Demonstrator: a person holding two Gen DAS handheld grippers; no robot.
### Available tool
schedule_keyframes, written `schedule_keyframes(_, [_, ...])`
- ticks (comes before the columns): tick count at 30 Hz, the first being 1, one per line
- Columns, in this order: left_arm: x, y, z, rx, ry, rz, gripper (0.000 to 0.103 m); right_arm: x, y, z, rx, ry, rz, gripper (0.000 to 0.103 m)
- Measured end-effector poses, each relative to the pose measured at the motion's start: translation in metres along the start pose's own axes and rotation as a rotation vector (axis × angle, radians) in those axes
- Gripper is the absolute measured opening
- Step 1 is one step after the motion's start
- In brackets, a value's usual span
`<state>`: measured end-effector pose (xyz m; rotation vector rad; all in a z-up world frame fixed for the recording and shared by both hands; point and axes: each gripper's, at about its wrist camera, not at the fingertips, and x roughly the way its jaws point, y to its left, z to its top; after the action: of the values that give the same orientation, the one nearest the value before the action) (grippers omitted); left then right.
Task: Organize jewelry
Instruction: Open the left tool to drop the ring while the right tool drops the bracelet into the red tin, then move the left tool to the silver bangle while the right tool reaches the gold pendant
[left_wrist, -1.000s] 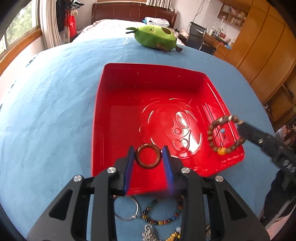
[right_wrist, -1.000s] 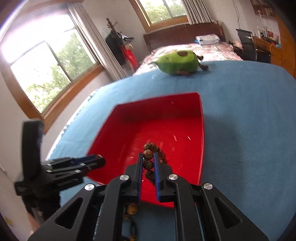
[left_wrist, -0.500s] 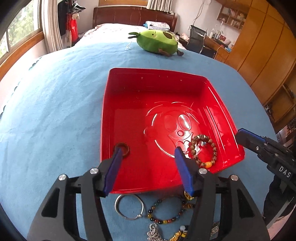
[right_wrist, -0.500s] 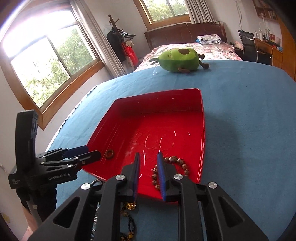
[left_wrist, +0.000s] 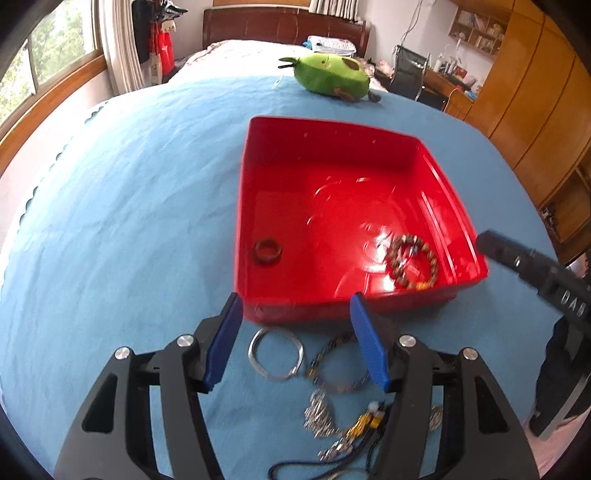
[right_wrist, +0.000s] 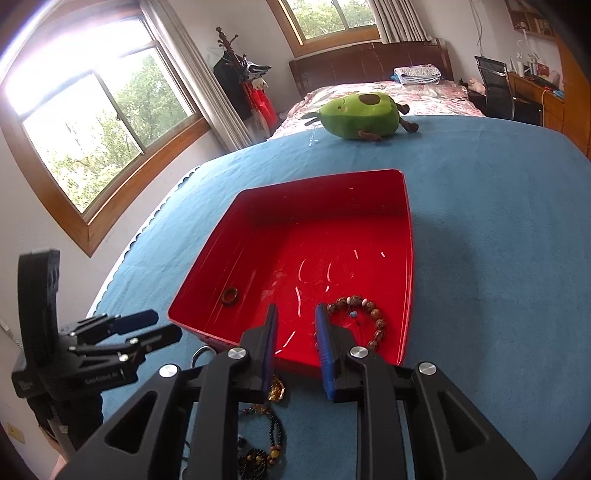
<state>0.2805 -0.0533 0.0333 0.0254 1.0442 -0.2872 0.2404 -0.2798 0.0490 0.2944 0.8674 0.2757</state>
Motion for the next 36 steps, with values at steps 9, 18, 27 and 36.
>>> schedule_keyframes(9, [-0.004, 0.026, -0.03, -0.009, 0.008, 0.033, 0.071, -0.003, 0.018, -0.029, -0.029, 0.06, 0.012, 0.024])
schedule_keyframes(18, [0.018, 0.032, -0.043, 0.009, 0.046, 0.062, 0.073, 0.021, 0.026, -0.06, -0.011, 0.154, 0.04, 0.026])
schedule_keyframes(27, [0.032, 0.032, -0.05, 0.018, 0.064, 0.1, 0.073, 0.054, 0.024, -0.067, -0.006, 0.222, 0.009, 0.026])
schedule_keyframes(36, [0.043, 0.032, -0.051, 0.013, 0.091, 0.093, 0.073, 0.07, 0.026, -0.069, -0.017, 0.245, -0.019, 0.026])
